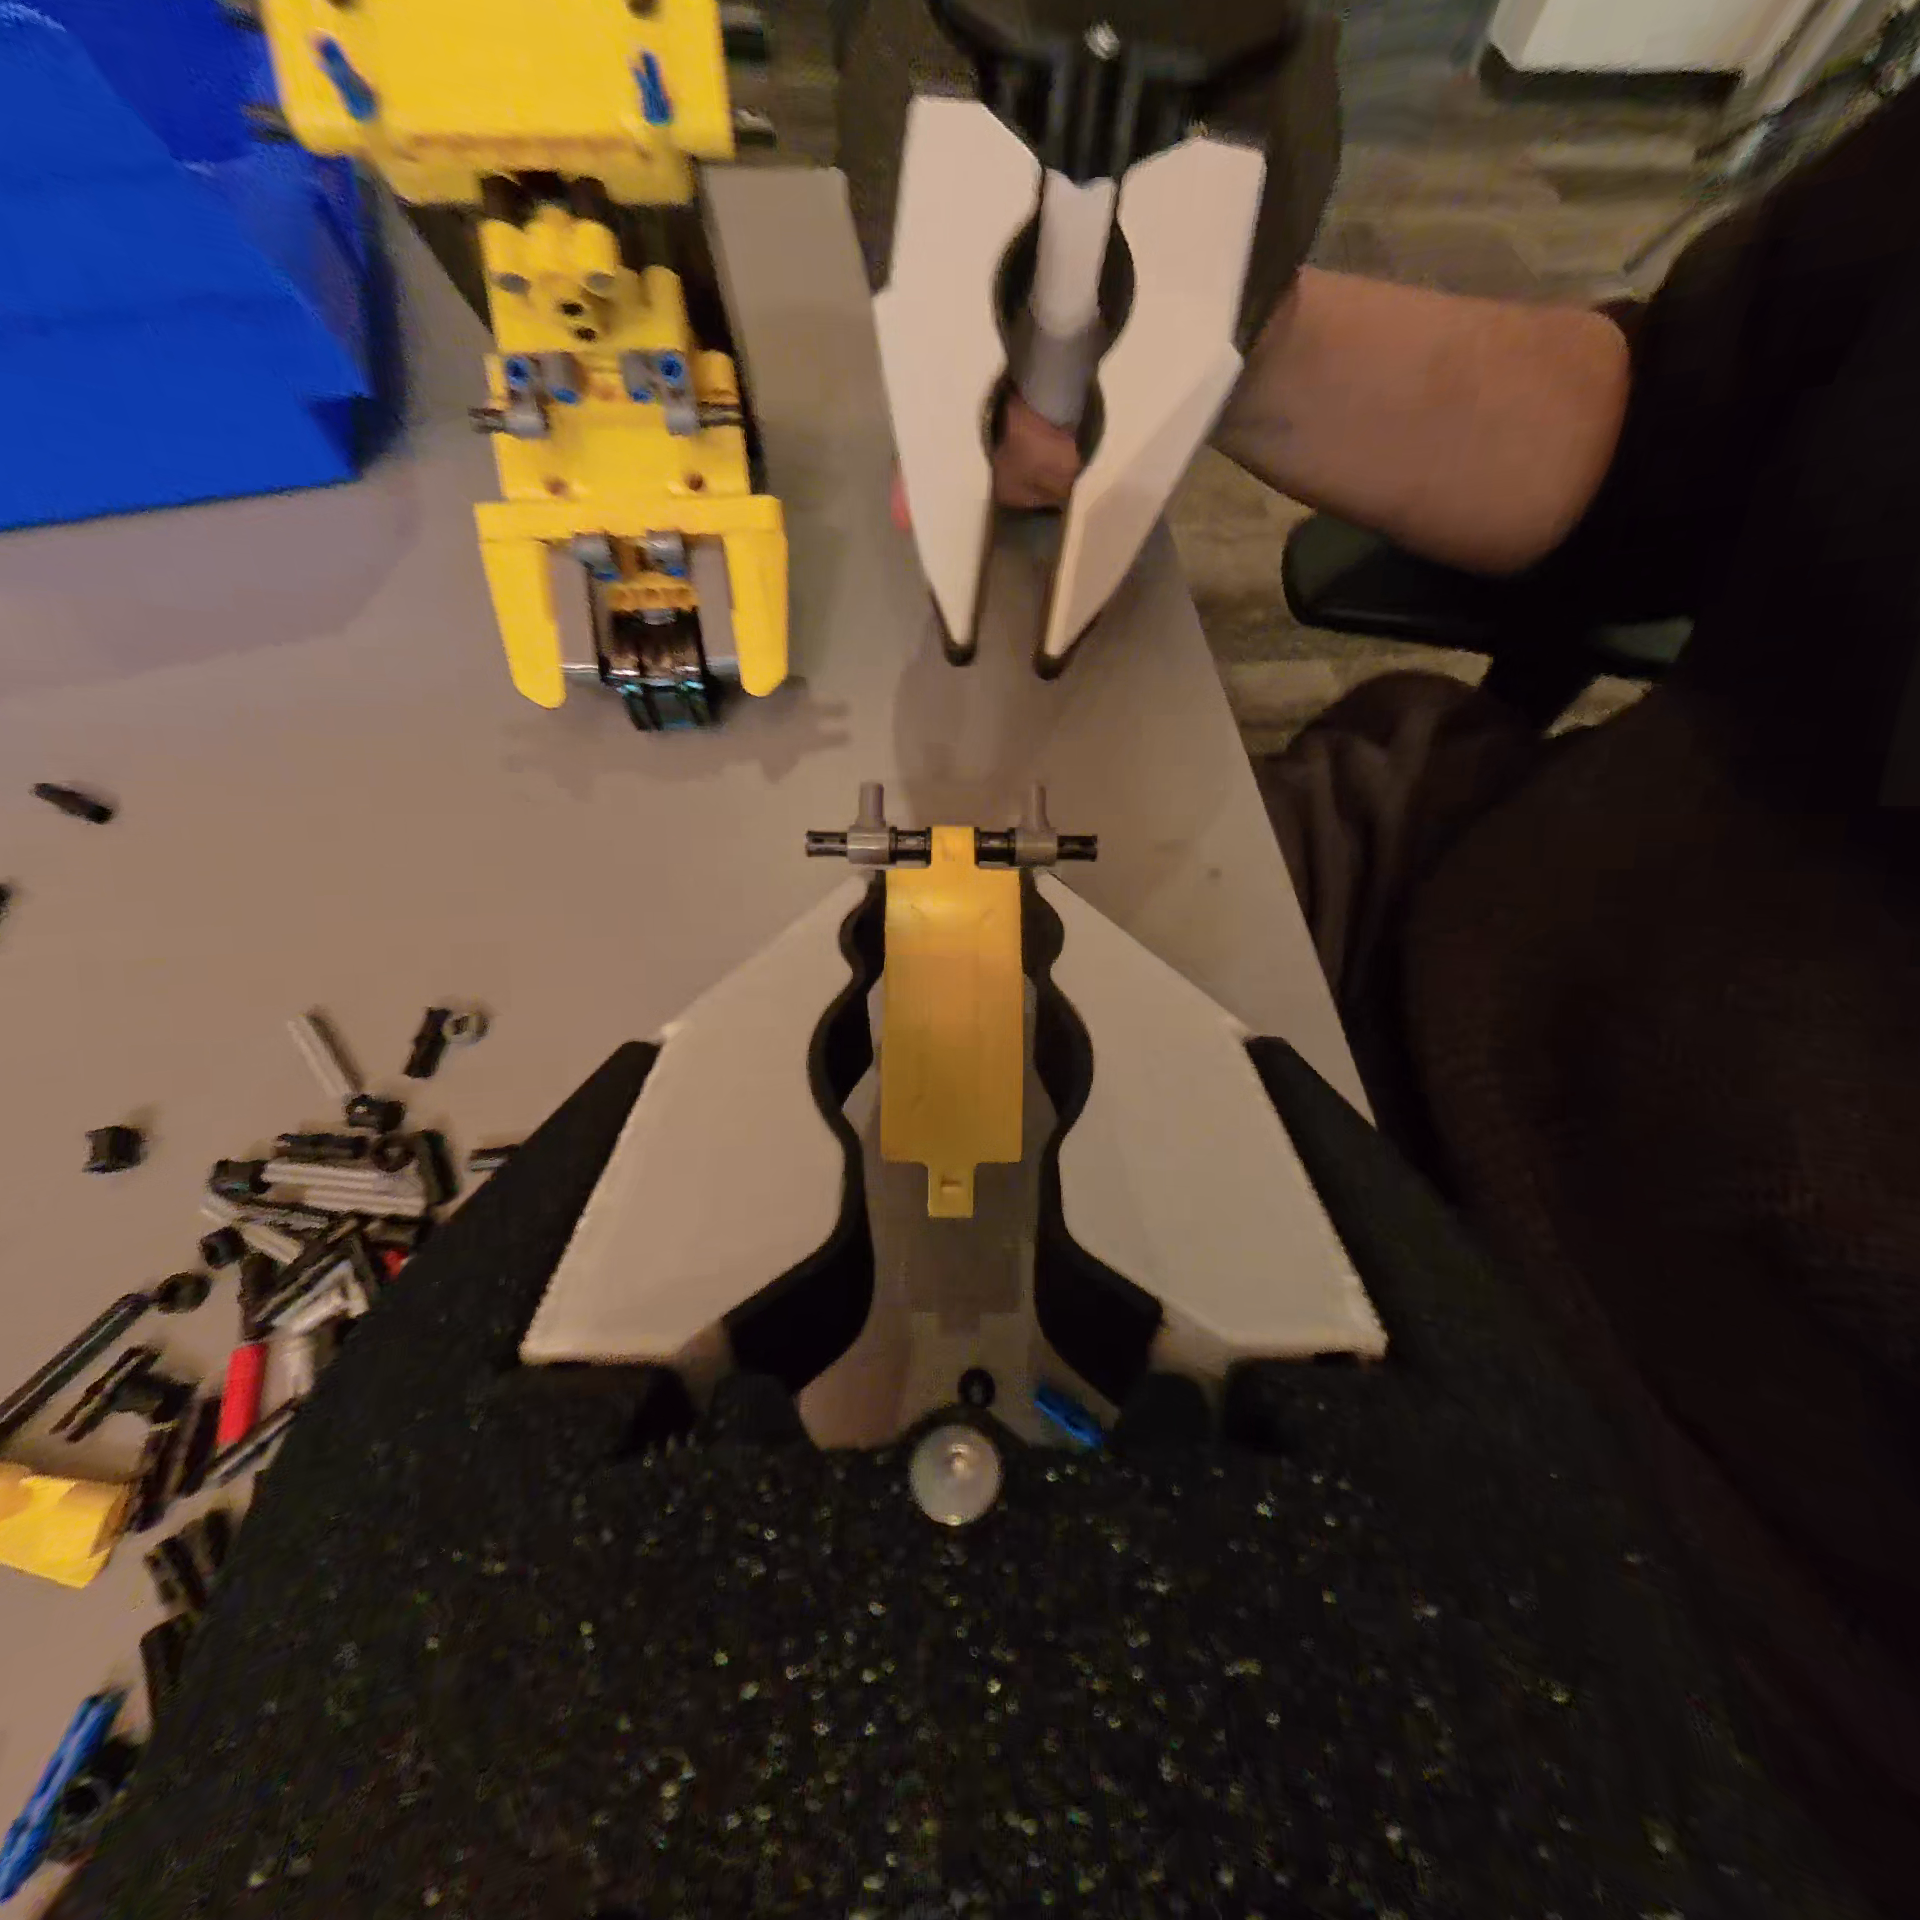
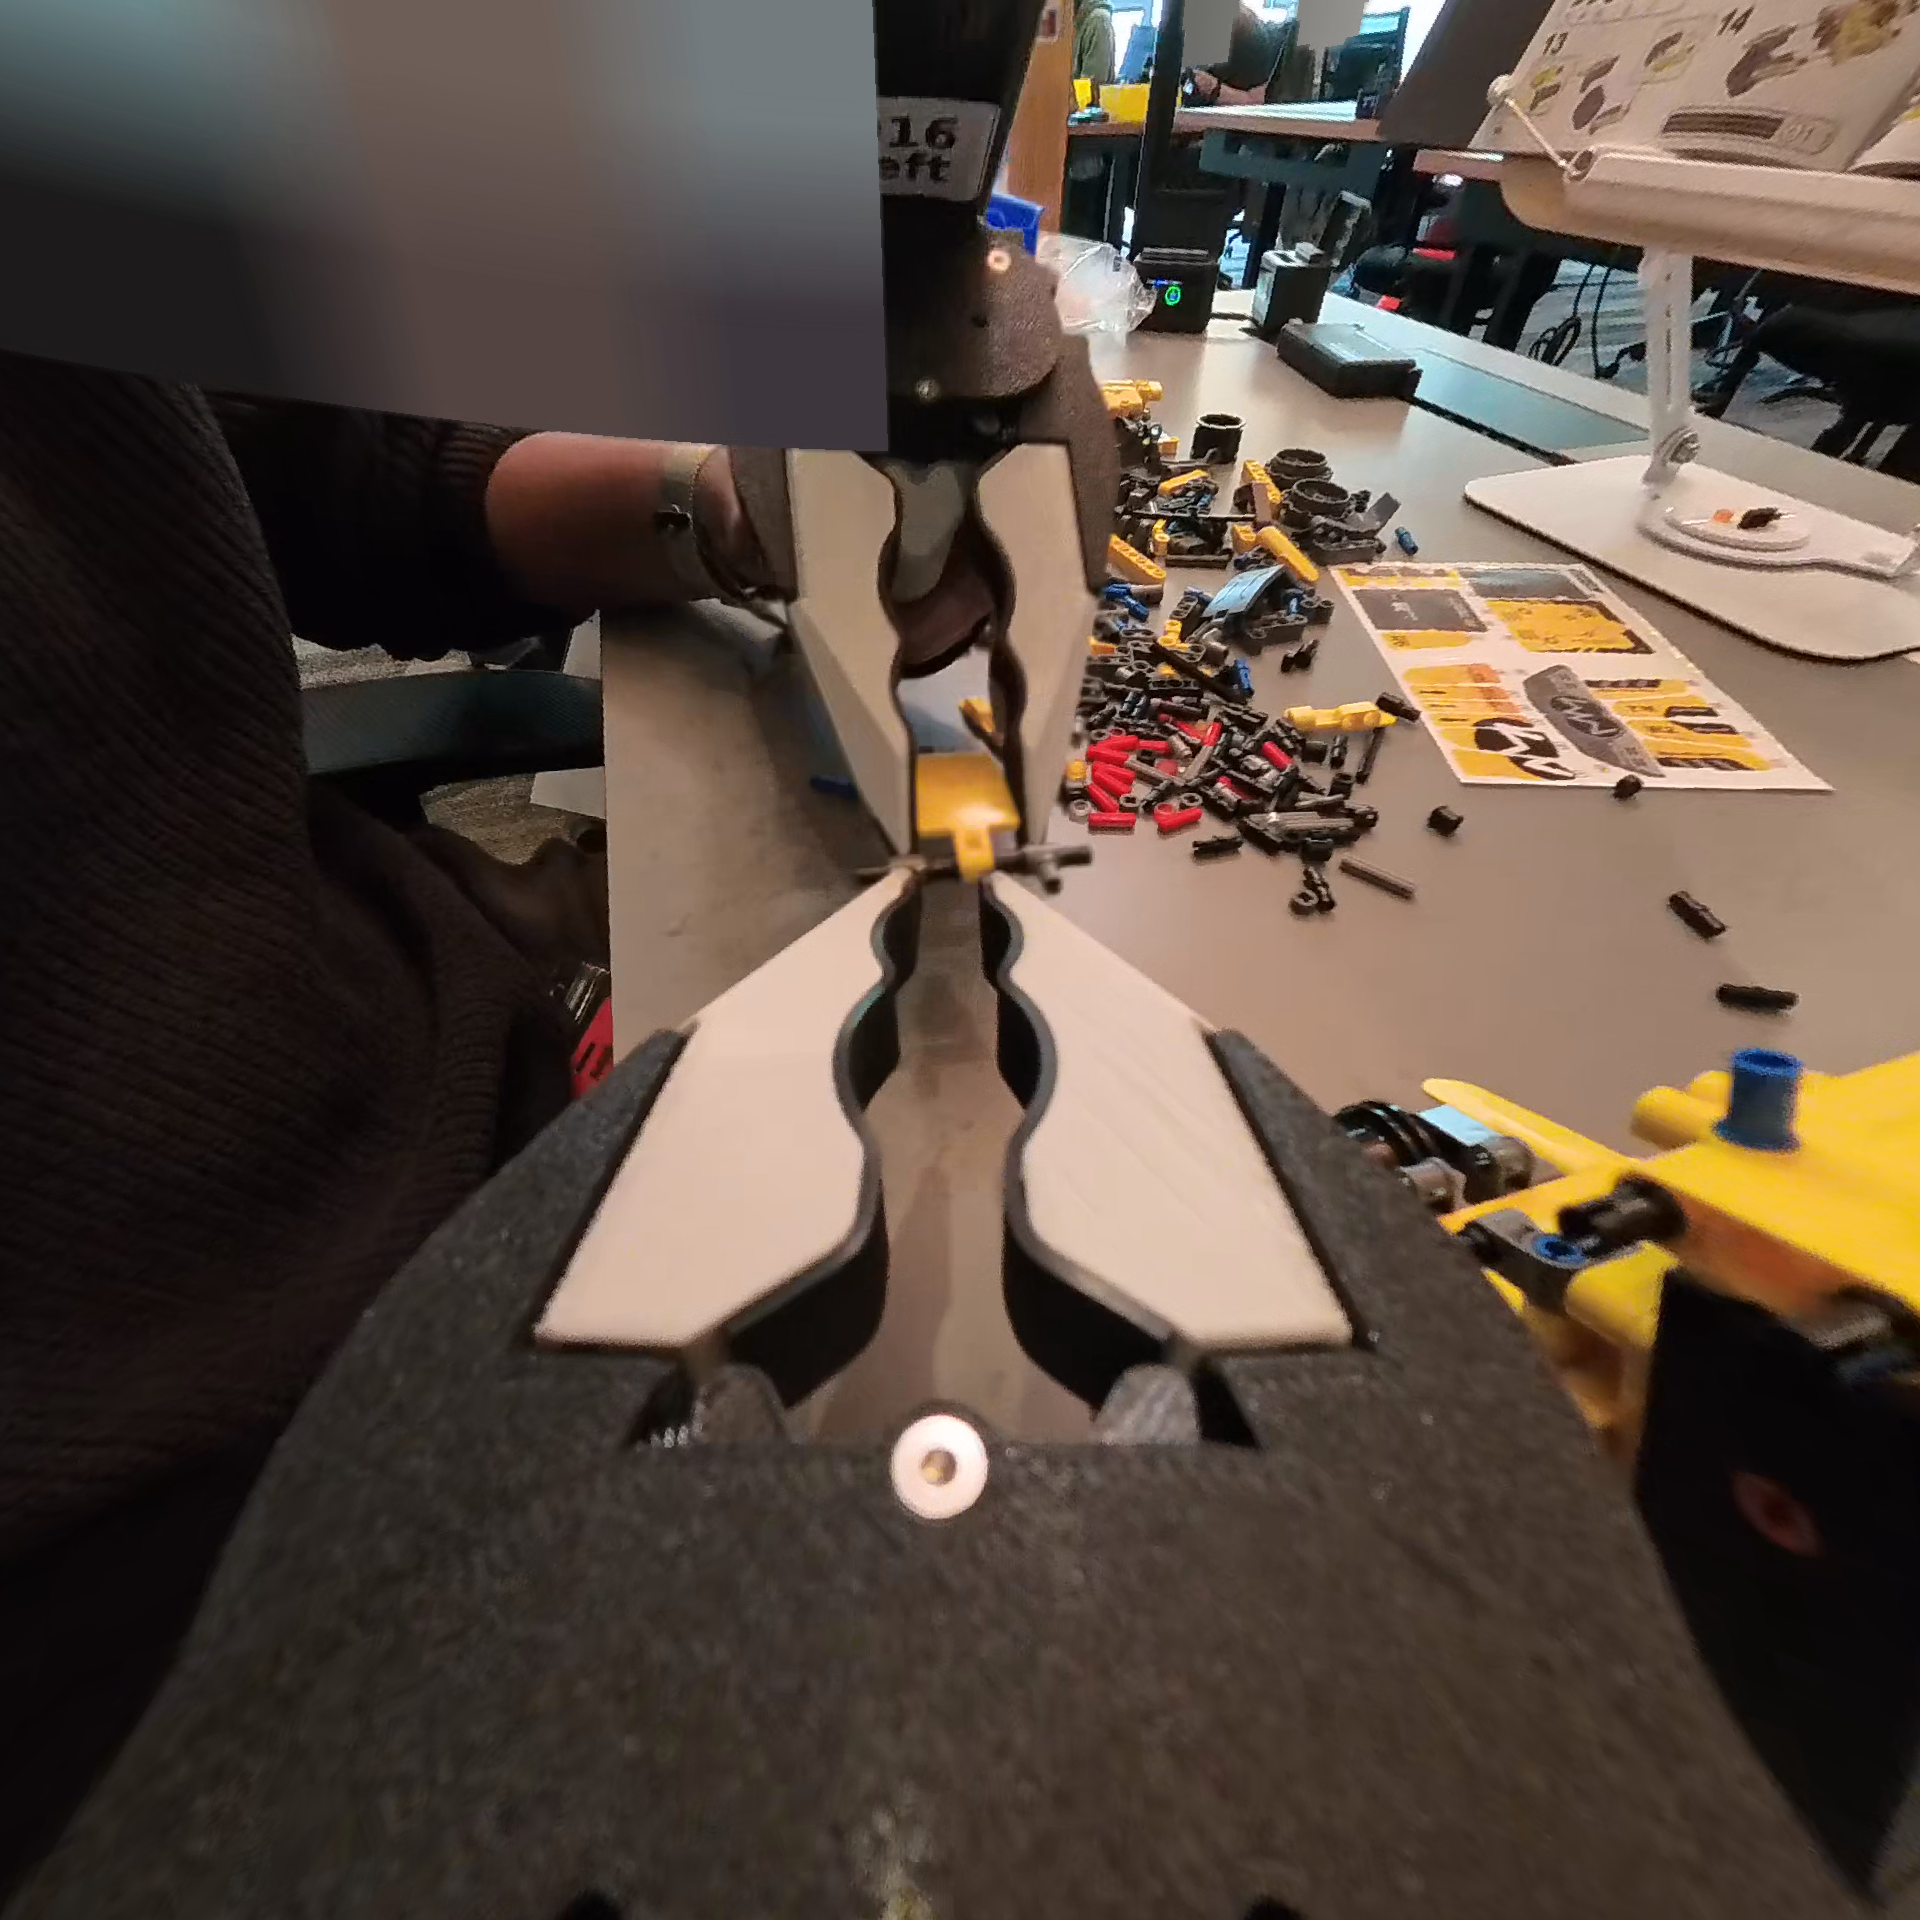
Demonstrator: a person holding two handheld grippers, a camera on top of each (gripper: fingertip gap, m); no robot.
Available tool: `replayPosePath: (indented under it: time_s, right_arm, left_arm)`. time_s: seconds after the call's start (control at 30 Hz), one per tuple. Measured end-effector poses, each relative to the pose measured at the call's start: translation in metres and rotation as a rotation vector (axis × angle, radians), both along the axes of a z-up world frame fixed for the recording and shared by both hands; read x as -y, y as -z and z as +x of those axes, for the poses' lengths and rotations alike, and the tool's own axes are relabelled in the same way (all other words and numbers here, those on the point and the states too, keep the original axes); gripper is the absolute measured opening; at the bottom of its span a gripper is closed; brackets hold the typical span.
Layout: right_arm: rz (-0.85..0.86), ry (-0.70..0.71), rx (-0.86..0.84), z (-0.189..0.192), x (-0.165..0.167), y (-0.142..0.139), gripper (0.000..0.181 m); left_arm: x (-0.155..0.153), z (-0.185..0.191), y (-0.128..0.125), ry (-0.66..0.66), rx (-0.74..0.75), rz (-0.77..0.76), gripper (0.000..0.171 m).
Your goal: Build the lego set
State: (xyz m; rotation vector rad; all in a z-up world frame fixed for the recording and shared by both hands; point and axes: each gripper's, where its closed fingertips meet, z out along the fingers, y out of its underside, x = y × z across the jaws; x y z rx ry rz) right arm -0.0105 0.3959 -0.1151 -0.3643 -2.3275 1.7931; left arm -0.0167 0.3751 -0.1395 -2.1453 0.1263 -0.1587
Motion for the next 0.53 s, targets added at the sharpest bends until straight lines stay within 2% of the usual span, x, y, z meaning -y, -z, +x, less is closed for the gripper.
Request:
replayPosePath:
  time_s: [0.3, 0.53]
  right_arm:
    - [0.004, 0.002, -0.015, 0.001, 0.000, 0.000, 0.010]
    - [0.020, -0.008, -0.007, 0.001, 0.002, 0.003, 0.008]
  left_arm:
    - [-0.001, -0.023, -0.007, -0.120, 0.008, 0.055, 0.025]
    - [0.001, -0.034, -0.022, -0.175, 0.028, 0.137, 0.025]
